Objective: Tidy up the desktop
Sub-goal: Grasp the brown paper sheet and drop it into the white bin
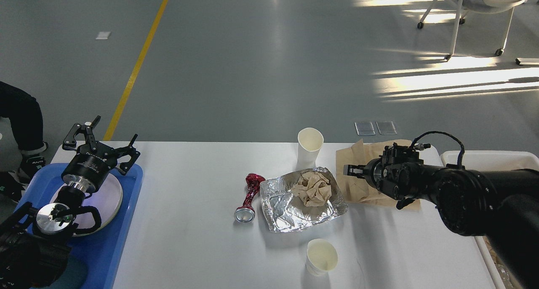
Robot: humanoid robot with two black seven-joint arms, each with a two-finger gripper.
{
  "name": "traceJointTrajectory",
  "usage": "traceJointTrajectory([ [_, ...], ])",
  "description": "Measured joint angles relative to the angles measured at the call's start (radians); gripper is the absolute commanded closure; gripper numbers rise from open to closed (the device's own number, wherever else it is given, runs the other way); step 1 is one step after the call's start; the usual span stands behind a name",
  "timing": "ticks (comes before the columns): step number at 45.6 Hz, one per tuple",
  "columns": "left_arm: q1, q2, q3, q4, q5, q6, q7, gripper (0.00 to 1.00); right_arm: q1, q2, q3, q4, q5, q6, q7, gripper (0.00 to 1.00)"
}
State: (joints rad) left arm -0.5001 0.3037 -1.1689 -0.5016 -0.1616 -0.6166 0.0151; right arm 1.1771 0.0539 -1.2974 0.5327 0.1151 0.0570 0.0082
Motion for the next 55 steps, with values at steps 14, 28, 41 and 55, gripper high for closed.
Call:
traceJointTrajectory([
  [14,0.000,0.000,0.000,0.000,0.000,0.000,0.000,0.04,-0.014,-0.005,0.001,0.001,0.001,0.000,-0.016,1.00],
  [28,0.000,0.000,0.000,0.000,0.001,0.000,0.000,0.04,0.016,-0.041,0.001,0.015,0.001,0.013,-0.035,1.00],
  [41,0.000,0.000,0.000,0.000,0.000,0.000,0.000,0.04,0.201,-0.172,0.000,0.173,-0.026,0.021,-0.044,1.00],
  [55,0.000,0.000,0.000,0.000,0.000,0.000,0.000,0.04,0.595,-0.350,0.025,0.443,-0.029,0.145,-0.034,1.00],
])
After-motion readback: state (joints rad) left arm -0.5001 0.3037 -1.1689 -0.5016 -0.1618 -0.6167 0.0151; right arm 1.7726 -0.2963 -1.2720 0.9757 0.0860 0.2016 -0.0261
